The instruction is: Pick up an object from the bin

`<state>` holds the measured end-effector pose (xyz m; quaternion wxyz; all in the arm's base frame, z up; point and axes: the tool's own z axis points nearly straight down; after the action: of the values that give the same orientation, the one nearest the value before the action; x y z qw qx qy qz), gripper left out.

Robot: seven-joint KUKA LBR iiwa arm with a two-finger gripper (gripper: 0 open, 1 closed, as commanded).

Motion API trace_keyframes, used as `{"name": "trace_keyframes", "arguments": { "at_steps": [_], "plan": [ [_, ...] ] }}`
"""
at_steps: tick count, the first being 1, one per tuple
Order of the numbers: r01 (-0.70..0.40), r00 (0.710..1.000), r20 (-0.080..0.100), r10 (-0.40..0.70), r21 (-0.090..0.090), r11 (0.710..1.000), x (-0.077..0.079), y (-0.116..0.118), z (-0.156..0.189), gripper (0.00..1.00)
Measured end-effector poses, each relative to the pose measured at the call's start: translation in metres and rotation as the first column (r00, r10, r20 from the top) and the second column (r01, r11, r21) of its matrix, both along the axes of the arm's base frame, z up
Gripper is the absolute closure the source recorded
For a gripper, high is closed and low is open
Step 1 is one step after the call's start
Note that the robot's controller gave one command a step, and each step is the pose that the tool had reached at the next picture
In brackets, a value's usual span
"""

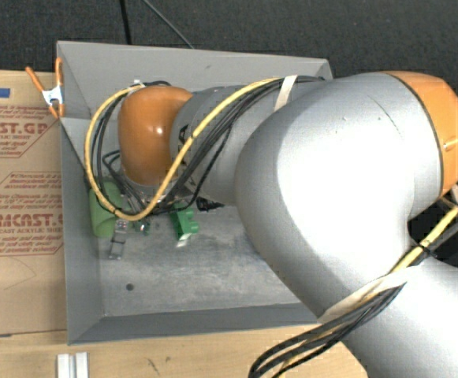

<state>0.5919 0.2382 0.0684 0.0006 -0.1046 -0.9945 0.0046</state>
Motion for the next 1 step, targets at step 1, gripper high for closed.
{"name": "trace_keyframes", "arguments": {
  "at_steps": [1],
  "plan": [
    [0.004,1.000,0.004,-0.004,-0.010,1.000,0.0018,-0.0068,0.0006,1.00]
  ]
}}
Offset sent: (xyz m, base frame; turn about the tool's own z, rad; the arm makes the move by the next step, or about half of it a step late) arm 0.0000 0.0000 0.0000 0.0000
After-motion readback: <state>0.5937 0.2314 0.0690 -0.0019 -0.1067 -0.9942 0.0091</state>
